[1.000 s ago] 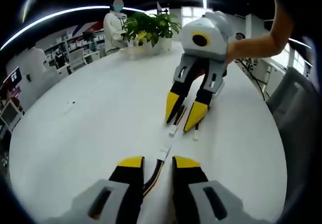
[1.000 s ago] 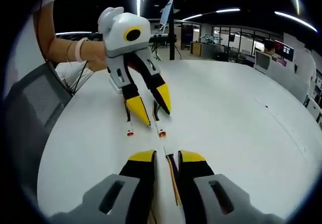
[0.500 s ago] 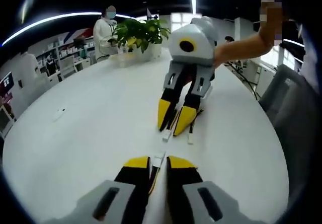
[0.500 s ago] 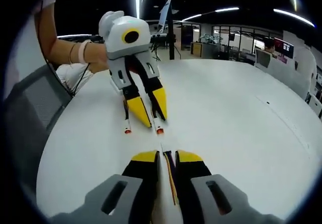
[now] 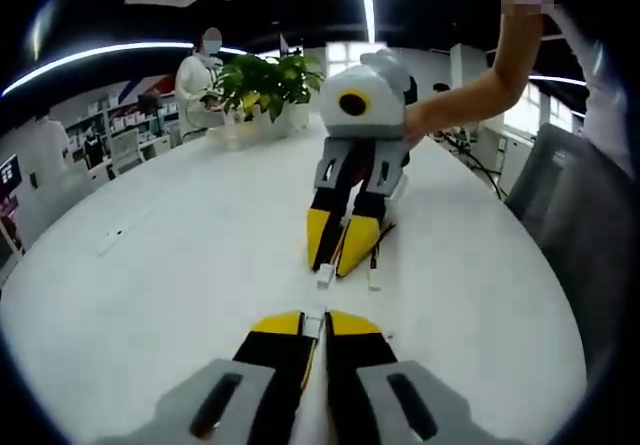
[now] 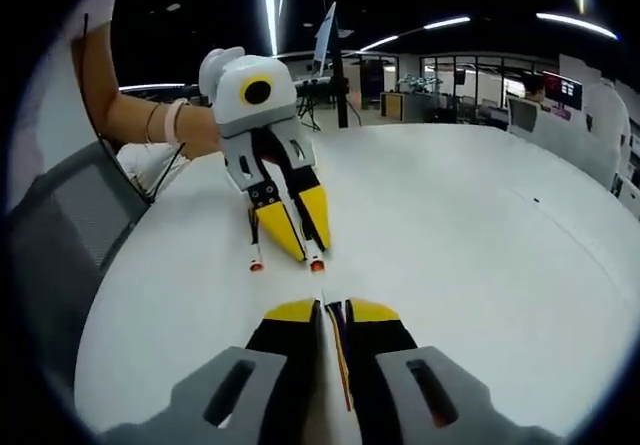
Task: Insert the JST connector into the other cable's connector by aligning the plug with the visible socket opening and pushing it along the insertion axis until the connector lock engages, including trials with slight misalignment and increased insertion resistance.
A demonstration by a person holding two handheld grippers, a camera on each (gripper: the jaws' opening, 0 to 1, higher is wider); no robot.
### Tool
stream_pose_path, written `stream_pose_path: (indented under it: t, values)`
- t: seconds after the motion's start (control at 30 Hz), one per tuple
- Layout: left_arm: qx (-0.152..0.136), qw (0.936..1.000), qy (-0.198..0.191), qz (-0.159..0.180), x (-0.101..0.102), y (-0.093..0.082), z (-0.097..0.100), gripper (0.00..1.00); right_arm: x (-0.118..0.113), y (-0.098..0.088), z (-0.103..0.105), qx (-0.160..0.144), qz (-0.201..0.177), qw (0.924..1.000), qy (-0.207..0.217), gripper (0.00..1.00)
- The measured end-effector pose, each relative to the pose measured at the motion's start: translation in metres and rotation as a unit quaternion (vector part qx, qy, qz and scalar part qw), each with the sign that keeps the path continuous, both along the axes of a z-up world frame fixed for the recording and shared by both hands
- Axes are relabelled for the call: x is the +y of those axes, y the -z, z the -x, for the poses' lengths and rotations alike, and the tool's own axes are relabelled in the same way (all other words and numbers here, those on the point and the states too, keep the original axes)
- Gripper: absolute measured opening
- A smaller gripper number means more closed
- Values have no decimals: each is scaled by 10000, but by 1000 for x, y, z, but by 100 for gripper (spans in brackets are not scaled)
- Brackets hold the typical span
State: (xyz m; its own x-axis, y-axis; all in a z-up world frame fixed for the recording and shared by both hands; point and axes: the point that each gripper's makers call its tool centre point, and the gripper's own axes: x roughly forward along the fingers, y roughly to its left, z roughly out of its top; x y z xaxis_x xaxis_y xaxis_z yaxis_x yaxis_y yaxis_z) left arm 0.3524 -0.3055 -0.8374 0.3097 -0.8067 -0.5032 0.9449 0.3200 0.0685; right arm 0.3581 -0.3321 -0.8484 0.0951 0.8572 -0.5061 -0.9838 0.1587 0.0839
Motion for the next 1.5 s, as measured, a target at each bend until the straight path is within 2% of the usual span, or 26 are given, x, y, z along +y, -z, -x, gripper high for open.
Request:
stream_pose_path:
  t: [0.57, 0.6, 0.63, 0.67, 0.93, 1.23, 1.5]
  values:
    - [-109, 9999, 41, 124, -1, 1, -4, 0, 4, -1, 2, 65, -115, 9999, -21, 5]
    - [-112, 9999, 46, 117, 0, 2, -5, 1, 4, -2, 2, 66, -122, 9999, -25, 5]
    - [-104, 9999, 58, -27, 2, 7, -5, 1, 4, -2, 3, 66, -123, 9999, -28, 5]
    - [-123, 9998, 49, 170, -3, 3, -6, 0, 4, -2, 3, 70, -128, 9999, -32, 5]
    - [-126, 9995, 31, 297, 0, 6, -5, 0, 5, -4, 5, 38, -153, 9998, -88, 5]
    - [-22, 9993, -49, 371, 1, 7, -5, 0, 5, -5, 7, -32, -92, 9998, -158, 4]
    - [212, 9985, -147, 473, 1, 3, -2, 0, 3, -11, 12, -60, -42, 9998, -203, 4]
